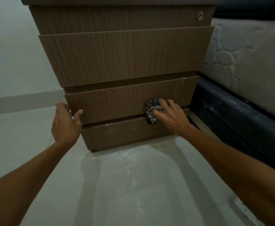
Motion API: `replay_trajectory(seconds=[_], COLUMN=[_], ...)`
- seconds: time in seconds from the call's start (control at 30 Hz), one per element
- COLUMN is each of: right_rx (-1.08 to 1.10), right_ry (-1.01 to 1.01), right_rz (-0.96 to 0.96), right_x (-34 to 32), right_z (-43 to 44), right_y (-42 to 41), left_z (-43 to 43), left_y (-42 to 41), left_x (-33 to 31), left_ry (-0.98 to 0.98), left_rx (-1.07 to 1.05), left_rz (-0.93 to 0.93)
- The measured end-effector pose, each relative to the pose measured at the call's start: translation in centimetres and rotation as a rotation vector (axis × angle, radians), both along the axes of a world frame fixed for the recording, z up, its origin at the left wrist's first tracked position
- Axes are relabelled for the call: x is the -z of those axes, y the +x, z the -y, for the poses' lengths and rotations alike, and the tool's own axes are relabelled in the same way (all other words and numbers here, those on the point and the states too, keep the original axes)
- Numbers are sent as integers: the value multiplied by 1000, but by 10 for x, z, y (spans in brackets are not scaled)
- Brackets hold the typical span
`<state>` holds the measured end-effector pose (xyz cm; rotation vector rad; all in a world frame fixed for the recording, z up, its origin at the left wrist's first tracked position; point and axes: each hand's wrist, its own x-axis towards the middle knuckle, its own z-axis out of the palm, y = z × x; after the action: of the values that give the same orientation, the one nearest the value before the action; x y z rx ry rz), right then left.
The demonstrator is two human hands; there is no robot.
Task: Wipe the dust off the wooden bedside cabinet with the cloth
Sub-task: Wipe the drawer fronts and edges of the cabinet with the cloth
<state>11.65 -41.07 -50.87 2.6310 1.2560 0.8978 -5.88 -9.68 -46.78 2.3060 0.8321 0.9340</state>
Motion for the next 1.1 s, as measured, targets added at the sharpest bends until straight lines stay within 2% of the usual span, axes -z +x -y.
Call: replay_trajectory(seconds=[0.2, 0.33, 0.43, 0.5, 0.6, 0.7, 0.83, 0.9, 1.1], right_rx=[330, 707, 831, 770, 525, 246, -103, -210, -251], right_ry=[265, 683, 1065, 1369, 1809, 2060, 2284, 2318, 2218], right_rz=[-175, -419, -646, -764, -969, -1285, -1670, -1750, -1850], right_x=[2, -2, 2, 7, 16, 31, 41, 37, 25], right_z=[47, 56, 55, 50, 43, 44, 37, 30, 4], right_y=[19, 24, 19, 12, -7, -25, -52, -65, -89], left_z=[0, 4, 7, 9, 10, 9, 11, 12, 13], left_y=[0, 0, -4, -7, -10, -10, -12, -12, -19], left_x=[5, 7, 17, 29, 49, 61, 61, 57, 53], left_ry=[1, -14, -40, -51, -88, -113, -149, -168, -165], left_rx=[-13, -19, -25, -33, -27, 5, -6, -5, 0], left_rz=[4, 16, 1, -49, -137, -179, -175, -173, -197])
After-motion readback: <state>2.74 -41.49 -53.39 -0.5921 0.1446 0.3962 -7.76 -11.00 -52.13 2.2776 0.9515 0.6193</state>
